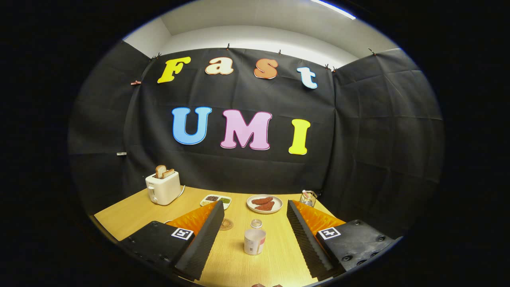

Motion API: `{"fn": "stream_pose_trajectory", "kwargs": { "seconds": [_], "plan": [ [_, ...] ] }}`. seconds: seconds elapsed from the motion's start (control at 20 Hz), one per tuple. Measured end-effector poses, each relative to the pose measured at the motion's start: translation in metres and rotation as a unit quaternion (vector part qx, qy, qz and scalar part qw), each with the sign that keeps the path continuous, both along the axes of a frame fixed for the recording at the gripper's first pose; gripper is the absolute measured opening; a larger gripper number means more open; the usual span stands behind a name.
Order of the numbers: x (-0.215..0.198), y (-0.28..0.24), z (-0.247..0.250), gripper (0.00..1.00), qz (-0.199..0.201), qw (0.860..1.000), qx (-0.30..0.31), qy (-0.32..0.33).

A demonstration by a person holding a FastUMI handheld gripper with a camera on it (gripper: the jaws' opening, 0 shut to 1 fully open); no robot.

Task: Take the bottle from table, then pour the juice into the cup, finally place the bottle on the coaster

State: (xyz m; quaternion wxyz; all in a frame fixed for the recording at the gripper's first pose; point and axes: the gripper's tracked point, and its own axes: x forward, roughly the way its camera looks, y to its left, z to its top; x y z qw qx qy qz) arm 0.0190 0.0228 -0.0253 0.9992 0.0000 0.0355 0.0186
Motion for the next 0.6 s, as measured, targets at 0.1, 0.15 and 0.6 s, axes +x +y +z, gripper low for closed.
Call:
{"fn": "stream_pose_trajectory", "kwargs": {
  "seconds": [0.1,0.15,0.6],
  "plan": [
    [0.008,-0.001,-0.003,0.97,0.005,1.000,-0.001,0.002],
    [0.013,-0.002,-0.006,0.97,0.007,1.000,-0.004,0.005],
    [0.062,-0.005,-0.051,0.97,0.055,0.998,0.007,0.016]
  ]
}}
